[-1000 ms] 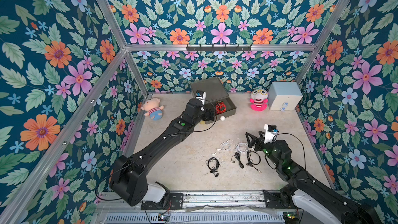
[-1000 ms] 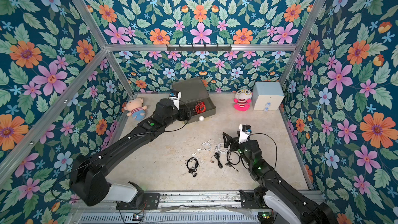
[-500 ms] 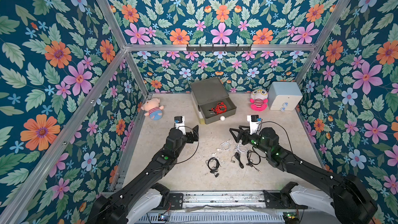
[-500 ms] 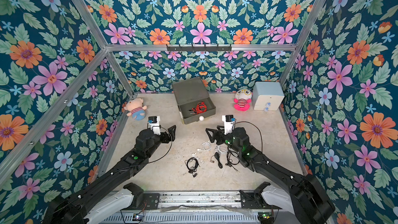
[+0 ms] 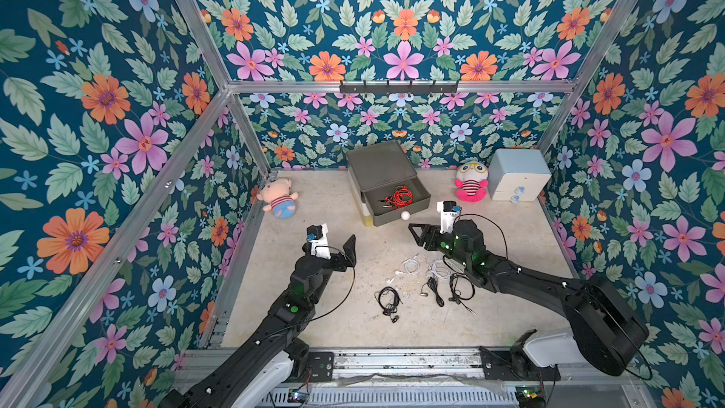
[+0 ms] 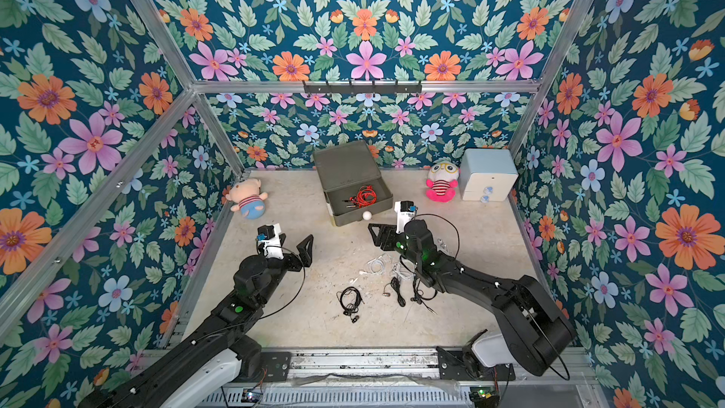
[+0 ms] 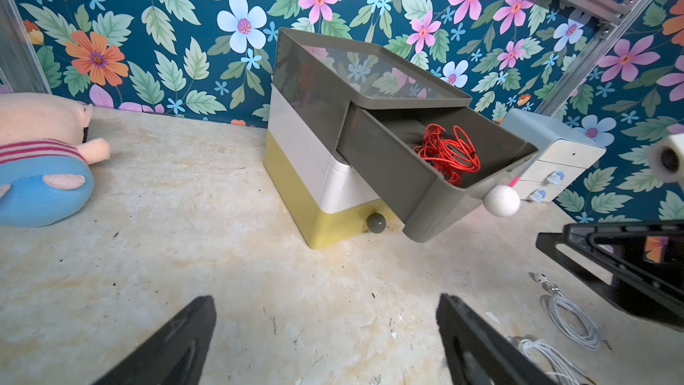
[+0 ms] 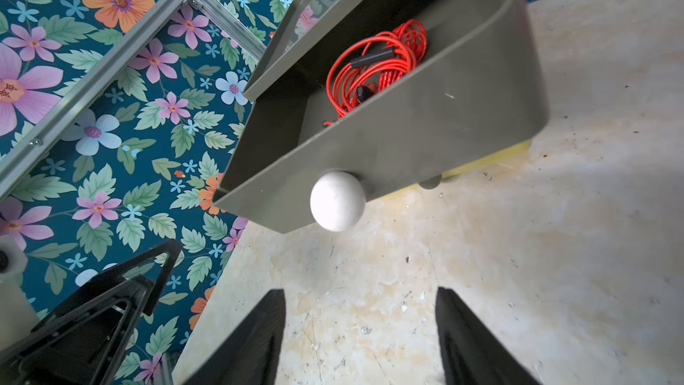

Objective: Place the wired earphones into the drawer by color
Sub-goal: Place the wired earphones in the drawer, then close the drawer of the storage box.

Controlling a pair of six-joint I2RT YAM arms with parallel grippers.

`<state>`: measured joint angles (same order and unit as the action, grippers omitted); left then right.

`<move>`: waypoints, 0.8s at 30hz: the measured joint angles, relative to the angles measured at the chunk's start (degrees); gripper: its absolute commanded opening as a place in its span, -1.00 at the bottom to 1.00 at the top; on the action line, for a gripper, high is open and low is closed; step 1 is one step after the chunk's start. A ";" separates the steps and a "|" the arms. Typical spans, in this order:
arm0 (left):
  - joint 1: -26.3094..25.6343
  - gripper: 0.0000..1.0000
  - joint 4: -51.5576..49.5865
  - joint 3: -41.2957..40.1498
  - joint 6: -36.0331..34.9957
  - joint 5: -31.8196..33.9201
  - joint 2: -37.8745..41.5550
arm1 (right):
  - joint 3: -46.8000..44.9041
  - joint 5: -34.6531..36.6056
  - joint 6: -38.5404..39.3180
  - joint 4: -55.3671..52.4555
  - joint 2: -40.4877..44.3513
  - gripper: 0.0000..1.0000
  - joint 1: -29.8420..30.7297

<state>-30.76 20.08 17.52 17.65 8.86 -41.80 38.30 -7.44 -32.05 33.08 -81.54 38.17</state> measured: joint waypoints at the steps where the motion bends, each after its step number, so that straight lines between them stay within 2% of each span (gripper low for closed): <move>1: 0.02 0.98 0.00 0.00 0.00 0.00 0.02 | 0.61 0.02 -0.50 0.31 -0.76 0.35 0.04; 13: 0.02 0.99 -0.02 -0.02 -0.02 0.24 -0.07 | 6.64 0.42 -2.58 2.05 -7.41 0.12 0.17; 24: 0.02 0.99 -0.39 0.20 -0.07 0.44 -0.42 | 8.74 0.42 -2.82 2.54 -10.10 -0.12 0.17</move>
<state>-30.74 19.68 17.72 17.58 9.30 -42.22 47.05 -7.03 -34.87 35.62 -91.64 38.35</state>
